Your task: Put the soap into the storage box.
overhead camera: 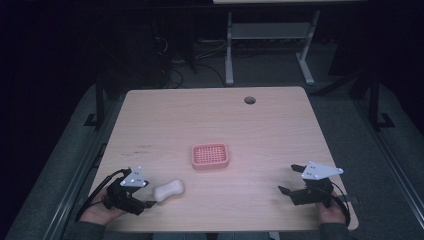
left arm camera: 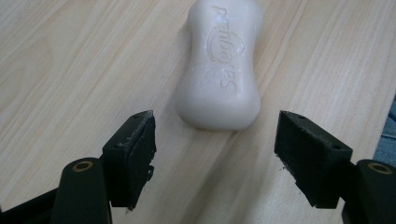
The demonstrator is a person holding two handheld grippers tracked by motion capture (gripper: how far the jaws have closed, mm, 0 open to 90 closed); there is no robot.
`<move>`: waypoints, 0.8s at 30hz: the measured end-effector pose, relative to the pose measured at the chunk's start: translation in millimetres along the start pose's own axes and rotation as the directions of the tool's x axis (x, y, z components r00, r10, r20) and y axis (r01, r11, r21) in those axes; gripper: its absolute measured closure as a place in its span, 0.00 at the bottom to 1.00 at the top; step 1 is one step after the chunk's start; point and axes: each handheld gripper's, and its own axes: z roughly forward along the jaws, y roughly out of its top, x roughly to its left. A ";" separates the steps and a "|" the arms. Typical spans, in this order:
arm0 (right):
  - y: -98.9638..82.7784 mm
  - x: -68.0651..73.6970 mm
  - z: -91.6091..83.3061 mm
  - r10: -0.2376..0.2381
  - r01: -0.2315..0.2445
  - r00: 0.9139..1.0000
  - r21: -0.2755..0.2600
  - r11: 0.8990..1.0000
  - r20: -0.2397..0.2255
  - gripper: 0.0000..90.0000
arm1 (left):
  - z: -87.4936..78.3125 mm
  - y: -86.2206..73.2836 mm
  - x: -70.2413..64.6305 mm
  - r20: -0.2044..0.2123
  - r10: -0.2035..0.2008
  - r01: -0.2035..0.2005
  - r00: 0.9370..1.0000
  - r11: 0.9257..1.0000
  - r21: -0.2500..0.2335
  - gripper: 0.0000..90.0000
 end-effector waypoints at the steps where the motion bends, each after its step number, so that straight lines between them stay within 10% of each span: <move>1: 0.0 0.0 0.0 0.000 0.000 1.000 0.000 1.000 0.000 0.15 | 0.3 1.2 0.1 -0.001 0.007 -0.007 1.000 1.000 0.000 0.32; 24: -0.4 0.2 -0.4 -0.001 0.001 1.000 0.001 1.000 -0.001 0.15 | 13.2 24.5 -1.2 0.023 0.059 -0.060 0.998 0.998 0.024 0.32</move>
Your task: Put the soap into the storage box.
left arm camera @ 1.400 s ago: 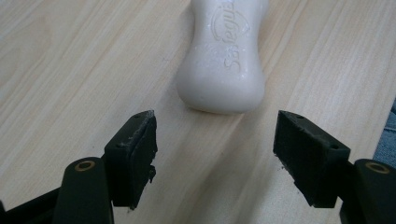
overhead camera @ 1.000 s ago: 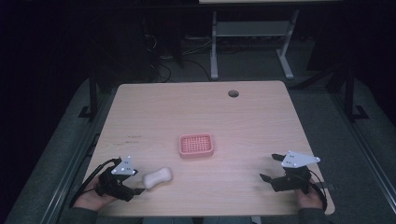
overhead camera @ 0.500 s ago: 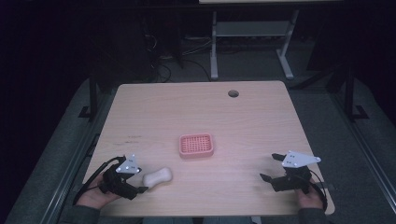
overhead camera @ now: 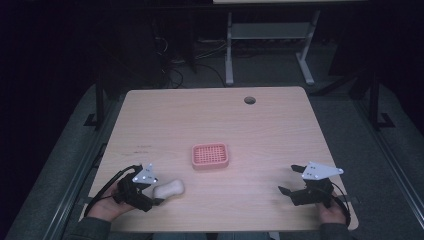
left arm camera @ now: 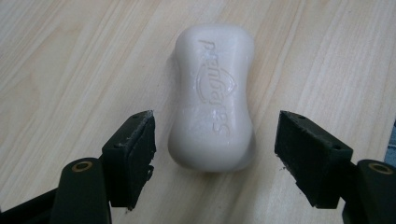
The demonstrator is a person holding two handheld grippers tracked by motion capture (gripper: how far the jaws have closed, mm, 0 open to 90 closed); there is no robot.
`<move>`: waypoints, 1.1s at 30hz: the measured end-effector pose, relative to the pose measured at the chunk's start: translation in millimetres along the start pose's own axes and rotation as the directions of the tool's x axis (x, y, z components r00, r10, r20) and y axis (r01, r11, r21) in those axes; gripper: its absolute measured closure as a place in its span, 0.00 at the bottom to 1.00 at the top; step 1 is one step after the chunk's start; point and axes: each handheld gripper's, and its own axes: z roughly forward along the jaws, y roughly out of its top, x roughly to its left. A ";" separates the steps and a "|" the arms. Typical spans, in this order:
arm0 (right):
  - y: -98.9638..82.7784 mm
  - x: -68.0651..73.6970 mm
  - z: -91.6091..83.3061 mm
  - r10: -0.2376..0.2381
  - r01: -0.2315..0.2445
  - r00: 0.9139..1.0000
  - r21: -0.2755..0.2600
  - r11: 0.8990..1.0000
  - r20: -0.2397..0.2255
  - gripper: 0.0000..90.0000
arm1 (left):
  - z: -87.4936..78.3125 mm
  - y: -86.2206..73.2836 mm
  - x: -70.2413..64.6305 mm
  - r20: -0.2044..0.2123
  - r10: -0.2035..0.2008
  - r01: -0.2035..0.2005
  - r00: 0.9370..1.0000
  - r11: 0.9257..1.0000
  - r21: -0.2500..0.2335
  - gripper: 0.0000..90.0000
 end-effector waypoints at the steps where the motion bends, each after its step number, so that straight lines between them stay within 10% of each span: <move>1: -0.1 0.0 -0.1 0.000 0.000 1.000 0.000 1.000 0.000 0.15 | 0.7 0.4 0.0 0.000 0.000 0.000 1.000 1.000 -0.003 0.32; 33: 0.5 0.4 0.3 -0.001 0.001 1.000 -0.002 1.000 -0.004 0.15 | 19.7 19.7 7.0 0.035 0.026 -0.027 0.999 0.999 0.027 0.38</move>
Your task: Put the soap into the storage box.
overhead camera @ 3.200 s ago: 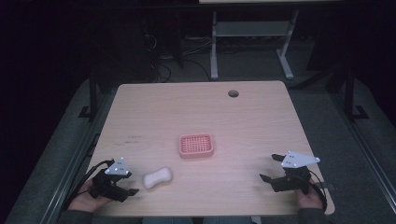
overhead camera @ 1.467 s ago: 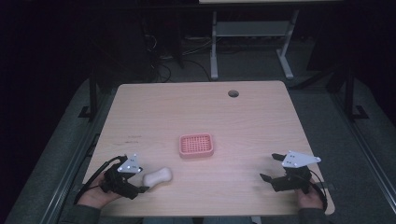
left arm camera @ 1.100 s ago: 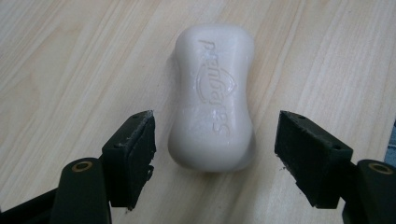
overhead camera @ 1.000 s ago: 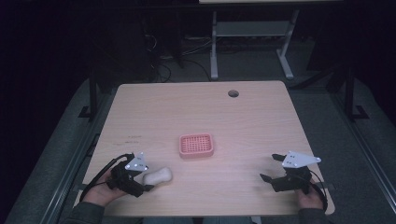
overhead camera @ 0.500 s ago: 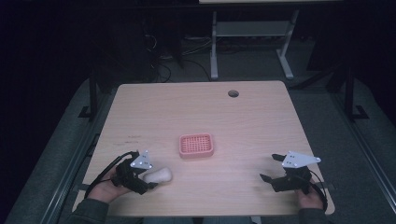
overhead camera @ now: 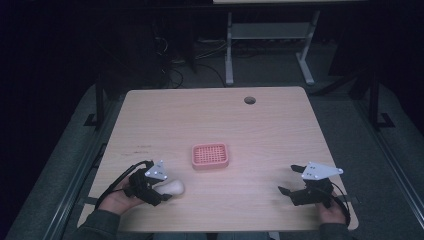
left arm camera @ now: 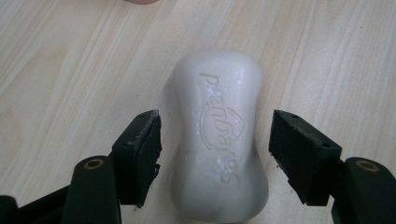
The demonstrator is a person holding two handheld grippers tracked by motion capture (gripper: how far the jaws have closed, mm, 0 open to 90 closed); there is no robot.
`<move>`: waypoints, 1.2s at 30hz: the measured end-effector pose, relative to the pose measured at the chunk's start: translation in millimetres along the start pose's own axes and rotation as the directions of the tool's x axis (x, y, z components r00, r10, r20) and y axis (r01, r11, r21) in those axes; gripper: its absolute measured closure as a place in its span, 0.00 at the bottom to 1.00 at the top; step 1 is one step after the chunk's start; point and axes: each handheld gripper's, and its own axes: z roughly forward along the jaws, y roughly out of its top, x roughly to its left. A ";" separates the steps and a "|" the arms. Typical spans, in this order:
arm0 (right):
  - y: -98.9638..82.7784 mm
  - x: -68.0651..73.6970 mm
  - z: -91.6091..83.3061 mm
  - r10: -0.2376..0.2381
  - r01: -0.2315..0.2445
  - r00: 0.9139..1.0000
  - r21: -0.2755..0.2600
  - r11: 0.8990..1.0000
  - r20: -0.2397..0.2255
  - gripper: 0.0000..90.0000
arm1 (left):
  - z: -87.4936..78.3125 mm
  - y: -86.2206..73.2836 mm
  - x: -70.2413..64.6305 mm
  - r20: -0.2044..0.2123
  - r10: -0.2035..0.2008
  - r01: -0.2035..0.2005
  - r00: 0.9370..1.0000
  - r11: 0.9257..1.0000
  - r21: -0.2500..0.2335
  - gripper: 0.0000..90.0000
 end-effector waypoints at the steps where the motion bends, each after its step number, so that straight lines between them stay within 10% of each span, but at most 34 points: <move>1: 0.0 0.0 0.0 0.000 0.000 1.000 0.000 1.000 0.000 0.15 | 0.0 0.0 0.0 0.000 0.000 0.000 1.000 1.000 0.000 0.38; 36: 0.4 1.1 -0.9 -0.002 0.002 1.000 -0.004 1.000 0.000 0.15 | 19.3 7.4 2.6 0.038 -0.026 0.023 0.999 0.997 0.074 0.53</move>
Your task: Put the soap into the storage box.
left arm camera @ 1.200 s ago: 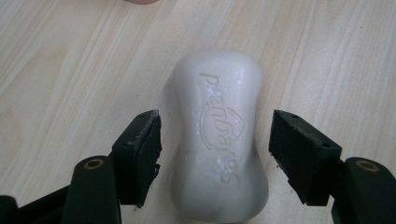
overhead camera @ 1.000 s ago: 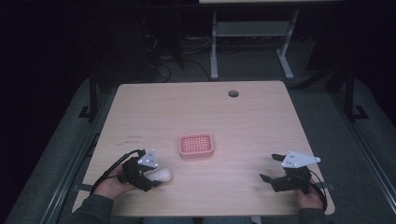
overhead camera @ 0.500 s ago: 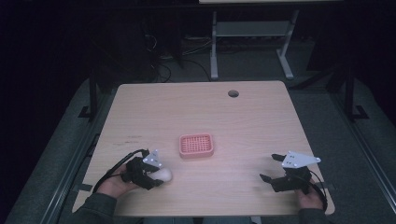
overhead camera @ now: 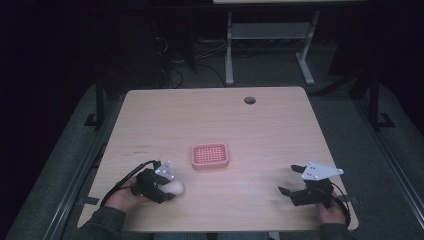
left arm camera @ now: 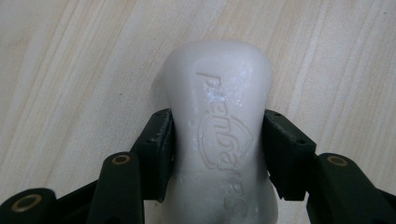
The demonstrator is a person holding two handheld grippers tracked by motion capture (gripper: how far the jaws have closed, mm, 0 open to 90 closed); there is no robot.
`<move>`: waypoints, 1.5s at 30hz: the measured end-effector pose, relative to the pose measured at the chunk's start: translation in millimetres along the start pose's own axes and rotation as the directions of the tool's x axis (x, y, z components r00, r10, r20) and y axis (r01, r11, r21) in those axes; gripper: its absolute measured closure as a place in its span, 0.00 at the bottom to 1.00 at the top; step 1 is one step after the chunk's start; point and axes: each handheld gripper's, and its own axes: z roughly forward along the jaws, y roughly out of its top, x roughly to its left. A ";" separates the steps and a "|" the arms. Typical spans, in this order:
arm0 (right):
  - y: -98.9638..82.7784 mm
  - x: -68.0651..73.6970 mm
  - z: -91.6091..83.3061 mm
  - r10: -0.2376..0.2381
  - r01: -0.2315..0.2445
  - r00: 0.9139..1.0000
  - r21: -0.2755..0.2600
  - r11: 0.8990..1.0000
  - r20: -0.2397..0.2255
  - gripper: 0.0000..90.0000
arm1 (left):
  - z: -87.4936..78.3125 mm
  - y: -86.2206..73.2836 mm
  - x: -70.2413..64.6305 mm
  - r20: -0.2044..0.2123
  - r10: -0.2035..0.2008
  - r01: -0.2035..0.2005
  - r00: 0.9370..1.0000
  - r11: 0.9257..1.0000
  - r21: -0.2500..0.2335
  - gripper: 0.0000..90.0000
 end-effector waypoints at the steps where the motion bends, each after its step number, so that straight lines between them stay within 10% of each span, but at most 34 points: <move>1: 0.0 0.0 0.0 0.000 0.000 1.000 0.000 1.000 0.000 0.15 | 0.0 0.0 0.2 0.002 -0.001 0.001 1.000 1.000 0.001 0.53; 45: -0.2 0.6 -1.4 -0.003 0.003 1.000 -0.003 1.000 0.006 0.15 | -14.7 7.9 -4.4 -0.021 0.024 -0.025 0.999 1.000 -0.017 0.55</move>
